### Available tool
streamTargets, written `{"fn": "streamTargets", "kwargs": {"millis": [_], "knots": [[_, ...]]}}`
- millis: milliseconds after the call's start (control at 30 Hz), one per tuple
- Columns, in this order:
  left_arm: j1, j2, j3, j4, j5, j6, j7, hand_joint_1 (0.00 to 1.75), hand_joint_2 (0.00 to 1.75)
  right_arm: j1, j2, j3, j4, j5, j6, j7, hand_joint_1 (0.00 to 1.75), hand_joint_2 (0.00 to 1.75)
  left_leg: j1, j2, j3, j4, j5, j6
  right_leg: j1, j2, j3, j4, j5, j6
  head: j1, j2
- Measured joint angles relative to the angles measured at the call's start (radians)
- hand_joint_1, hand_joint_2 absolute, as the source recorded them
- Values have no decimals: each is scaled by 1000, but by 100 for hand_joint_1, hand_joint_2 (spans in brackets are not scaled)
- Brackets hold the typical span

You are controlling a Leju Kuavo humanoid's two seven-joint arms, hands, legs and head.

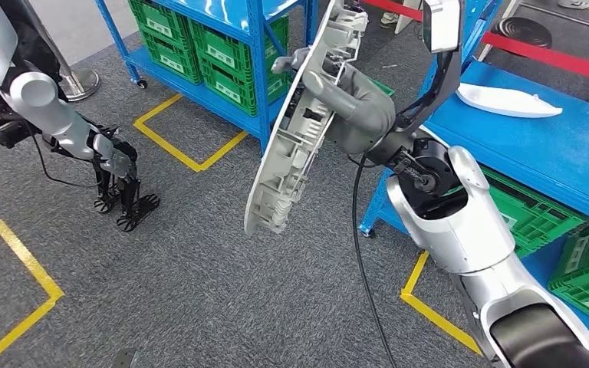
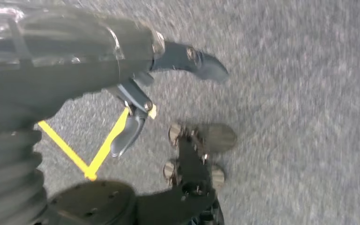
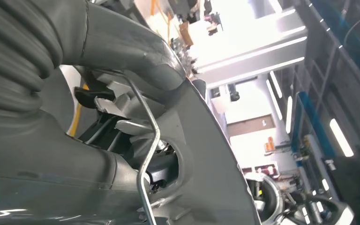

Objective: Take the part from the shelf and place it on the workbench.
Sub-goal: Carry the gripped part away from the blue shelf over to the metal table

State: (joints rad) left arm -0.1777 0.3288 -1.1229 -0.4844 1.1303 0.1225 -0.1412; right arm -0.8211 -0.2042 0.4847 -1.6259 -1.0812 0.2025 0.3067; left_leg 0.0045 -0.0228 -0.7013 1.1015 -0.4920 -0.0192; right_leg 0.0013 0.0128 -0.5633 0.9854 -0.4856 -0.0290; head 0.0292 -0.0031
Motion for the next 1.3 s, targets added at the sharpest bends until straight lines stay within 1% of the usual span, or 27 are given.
{"fn": "streamTargets", "kwargs": {"millis": [33, 67, 100, 133, 167, 233, 300, 333, 400, 467, 533, 600, 633, 667, 700, 767, 833, 900, 933, 967, 1033, 1100, 1133, 1167, 1200, 1267, 1300], "knots": [[-1, 0, 0, 3, 0, 0, 0, 0, 175, 0, 1, 2, 2, 0, 1, 0, 175, 175, 2, 19, -26, 54, -30, -7, 0, -9, 2, -2, 1, -1, -8, 0], [-2, 0, 0, 6, 1, 0, 0, 0, 175, 0, 1, 4, 5, 0, 0, 0, 175, 175, 7, 24, -56, 115, -57, -13, -1, -19, 2, -2, 1, -1, -15, 0], [-2, 0, 0, 8, 3, 2, 0, 0, 175, 1, 3, 7, 7, 0, -3, 0, 175, 175, 12, 25, -78, 161, -71, -20, -2, -29, 1, 0, 0, 1, -21, 0], [-1, -1, -1, 10, 5, 4, 1, 0, 175, 2, 5, 9, 8, 0, -7, 1, 175, 175, 17, 26, -85, 176, -67, -25, -4, -38, 1, 1, -2, 3, -25, 0], [-1, -3, -1, 10, 8, 7, 2, 0, 175, 2, 9, 11, 8, 1, -12, 3, 175, 175, 20, 31, -73, 156, -48, -31, -6, -47, 1, 4, -5, 7, -29, 0], [-1, -7, -2, 11, 11, 11, 5, 0, 175, -2, 17, 13, 8, 1, -19, 8, 175, 175, 21, 64, -5, 42, 5, -39, -9, -64, 1, 15, -14, 20, -34, 0], [-2, -10, -2, 11, 11, 9, 5, 0, 175, -9, 21, 13, 8, 2, -21, 12, 175, 175, 17, 92, 43, -43, 27, -30, -7, -77, -1, 28, -25, 34, -40, 0], [-2, -11, -2, 12, 10, 6, 3, 0, 175, -12, 23, 14, 8, 3, -21, 13, 175, 175, 13, 93, 47, -53, 24, -21, -6, -84, -1, 30, -28, 40, -39, 0], [-1, -13, -3, 14, 10, 2, -2, 0, 175, -15, 26, 16, 8, 5, -21, 16, 175, 175, 11, 75, 44, -55, 26, 0, -7, -94, 1, 29, -31, 49, -35, 0], [-2, -15, -3, 16, 11, 0, -10, 0, 175, -17, 29, 17, 7, 5, -23, 17, 175, 175, 12, 57, 44, -57, 29, 12, -12, -73, -7, 54, -56, 58, -28, 0], [-4, -19, -3, 18, 9, 0, -14, 0, 175, -17, 29, 17, 5, 3, -25, 21, 175, 175, 12, 39, 44, -58, 31, 21, -12, -34, -47, 152, -116, 61, -16, 0], [-5, -22, -3, 20, 7, -1, -12, 0, 175, -10, 29, 17, 3, 1, -23, 27, 175, 175, 7, 19, 44, -58, 31, 27, -10, -20, -102, 271, -163, 57, -6, 0], [-4, -23, -3, 21, 7, -3, -11, 0, 175, -5, 29, 18, 3, 0, -22, 29, 175, 175, 5, 8, 44, -58, 32, 29, -9, -17, -116, 297, -162, 53, -2, 0], [-4, -24, -3, 22, 8, -4, -11, 0, 175, -2, 29, 18, 3, 0, -21, 30, 175, 175, 2, -4, 44, -58, 33, 30, -8, -15, -115, 289, -143, 46, 0, 0], [-4, -25, -4, 23, 9, -5, -9, 0, 175, 0, 28, 18, 3, -1, -20, 30, 175, 175, -1, -16, 45, -58, 33, 31, -6, -9, -97, 244, -108, 38, 4, 0], [-4, -29, -4, 25, 8, -5, -5, 0, 175, -1, 28, 18, 0, -1, -20, 31, 175, 175, -4, -38, 45, -58, 36, 30, -1, 21, -46, 123, -44, 15, 7, 0], [-5, -33, -4, 27, 6, -2, 0, 0, 175, -2, 28, 17, -4, -1, -20, 31, 175, 175, -1, -55, 40, -57, 41, 23, 4, 42, -14, 52, -24, 3, 7, 0], [-4, -33, -4, 29, 6, 0, 1, 0, 175, -1, 28, 17, -6, 0, -20, 31, 175, 175, 5, -71, 35, -61, 48, 11, 7, 33, -6, 35, -24, 3, 8, 0], [-2, -33, -5, 29, 6, 1, 0, 0, 175, -1, 29, 18, -7, 0, -20, 31, 175, 175, 4, -60, 33, -60, 47, 6, 6, 23, -1, 26, -19, 3, 9, 0], [-1, -33, -5, 30, 5, 3, -1, 0, 175, -1, 30, 18, -9, 0, -20, 31, 175, 175, 2, -38, 27, -50, 37, 2, 4, 14, 4, 15, -13, 2, 7, 0], [-2, -32, -6, 30, -1, 12, -3, 0, 175, -1, 32, 18, -12, -1, -20, 32, 175, 175, 2, 15, -9, 25, -14, -7, 1, -7, 12, -1, -4, 0, -4, 0], [-3, -32, -7, 30, -7, 17, -3, 0, 175, 2, 32, 20, -12, -1, -16, 33, 175, 175, 11, 27, -62, 139, -65, -18, 0, -26, 12, -3, -3, -1, -17, 0], [-2, -31, -7, 30, -9, 16, -3, 0, 175, 4, 32, 21, -11, -2, -12, 34, 175, 175, 16, 27, -75, 170, -72, -24, -1, -36, 12, -1, -4, 0, -22, 0], [-1, -29, -8, 30, -10, 13, -3, 0, 175, 6, 32, 22, -9, -2, -5, 34, 175, 175, 20, 29, -70, 167, -61, -29, -3, -46, 12, 0, -5, 2, -26, 0], [-1, -26, -9, 30, -10, 9, -3, 0, 175, 6, 32, 22, -7, -3, 2, 33, 175, 175, 23, 34, -46, 130, -37, -34, -5, -55, 12, 3, -8, 6, -28, 0], [-2, -19, -10, 30, -11, 3, -3, 0, 175, 5, 32, 22, -2, -5, 11, 31, 175, 175, 24, 68, 26, 12, 7, -42, -7, -70, 11, 15, -18, 21, -35, 0], [-3, -16, -11, 30, -11, 2, -3, 0, 175, 4, 32, 21, -1, -5, 13, 30, 175, 175, 22, 82, 50, -32, 18, -37, -5, -77, 9, 21, -23, 28, -38, 0]]}}
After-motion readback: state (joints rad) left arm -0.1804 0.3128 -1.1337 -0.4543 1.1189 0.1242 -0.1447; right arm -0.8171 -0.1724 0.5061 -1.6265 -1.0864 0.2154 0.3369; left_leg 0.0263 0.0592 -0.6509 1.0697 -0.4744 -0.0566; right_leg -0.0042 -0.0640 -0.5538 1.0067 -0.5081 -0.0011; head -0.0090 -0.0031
